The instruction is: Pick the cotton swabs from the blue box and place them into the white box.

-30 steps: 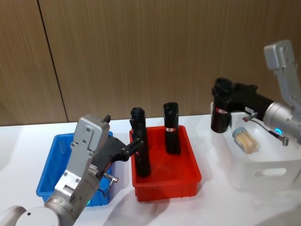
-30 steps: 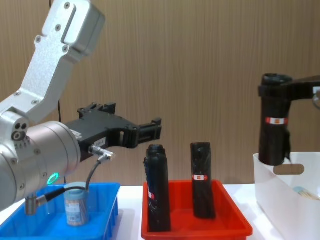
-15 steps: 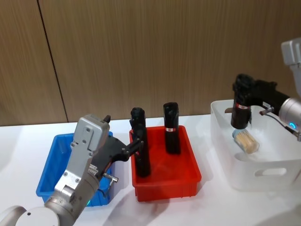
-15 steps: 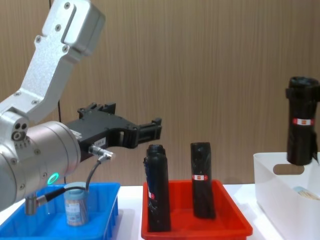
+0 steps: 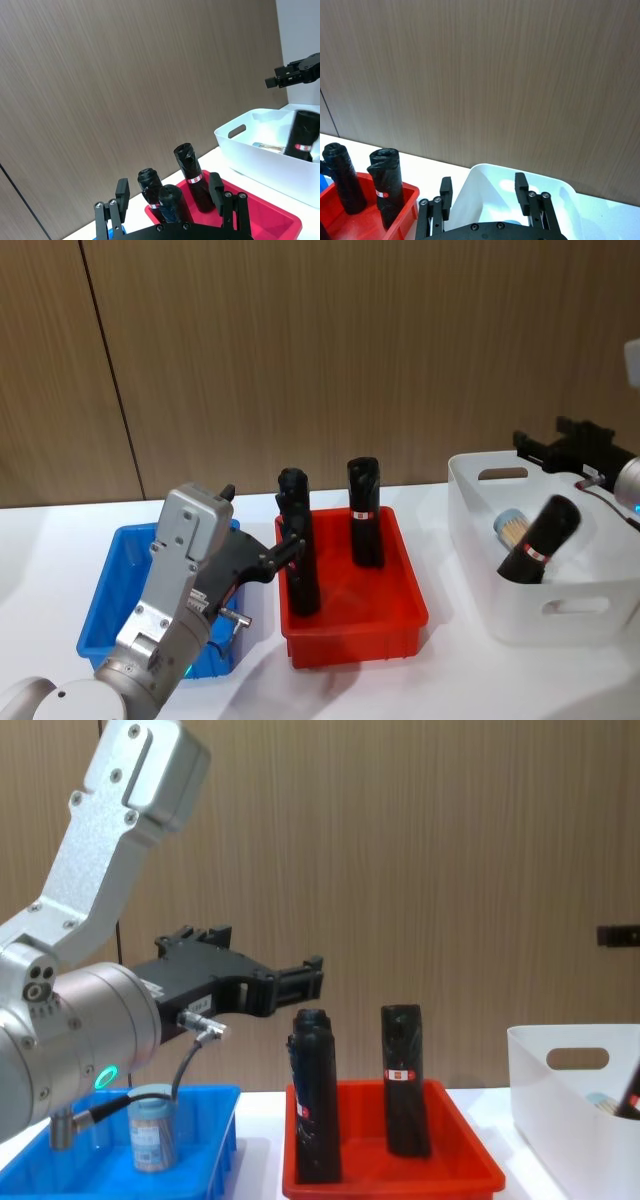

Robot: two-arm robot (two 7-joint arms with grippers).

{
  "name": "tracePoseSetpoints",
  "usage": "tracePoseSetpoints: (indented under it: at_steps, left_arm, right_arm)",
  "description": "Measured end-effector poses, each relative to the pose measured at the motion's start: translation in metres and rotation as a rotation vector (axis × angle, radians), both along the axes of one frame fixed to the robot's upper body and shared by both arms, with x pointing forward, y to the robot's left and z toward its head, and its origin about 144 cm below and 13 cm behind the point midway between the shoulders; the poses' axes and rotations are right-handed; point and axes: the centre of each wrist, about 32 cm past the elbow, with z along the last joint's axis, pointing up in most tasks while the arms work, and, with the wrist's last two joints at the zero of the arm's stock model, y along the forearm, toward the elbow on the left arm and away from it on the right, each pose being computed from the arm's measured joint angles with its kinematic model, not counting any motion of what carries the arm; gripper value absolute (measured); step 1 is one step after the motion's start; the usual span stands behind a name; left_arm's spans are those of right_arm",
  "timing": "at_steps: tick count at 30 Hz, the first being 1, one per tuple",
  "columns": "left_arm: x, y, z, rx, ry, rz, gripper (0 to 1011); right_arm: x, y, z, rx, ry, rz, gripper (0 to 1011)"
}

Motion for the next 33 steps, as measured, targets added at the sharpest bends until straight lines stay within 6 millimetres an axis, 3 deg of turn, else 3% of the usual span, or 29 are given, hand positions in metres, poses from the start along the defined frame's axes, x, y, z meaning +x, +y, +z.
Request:
tracePoseSetpoints:
  at_steps: [8,11,33]
  left_arm:
    - [0.000,0.000,0.000,0.000,0.000,0.000,1004]
    - [0.000,0.000,0.000,0.000,0.000,0.000,1004]
    - [0.000,0.000,0.000,0.000,0.000,0.000,1004]
  right_arm:
    - [0.001,-0.007,-0.005,0.015,0.012,-0.016,968]
    - [0.001,-0.008,-0.006,0.017,0.012,-0.019,1002]
    - [0.000,-0.013,-0.009,0.024,0.010,-0.023,1002]
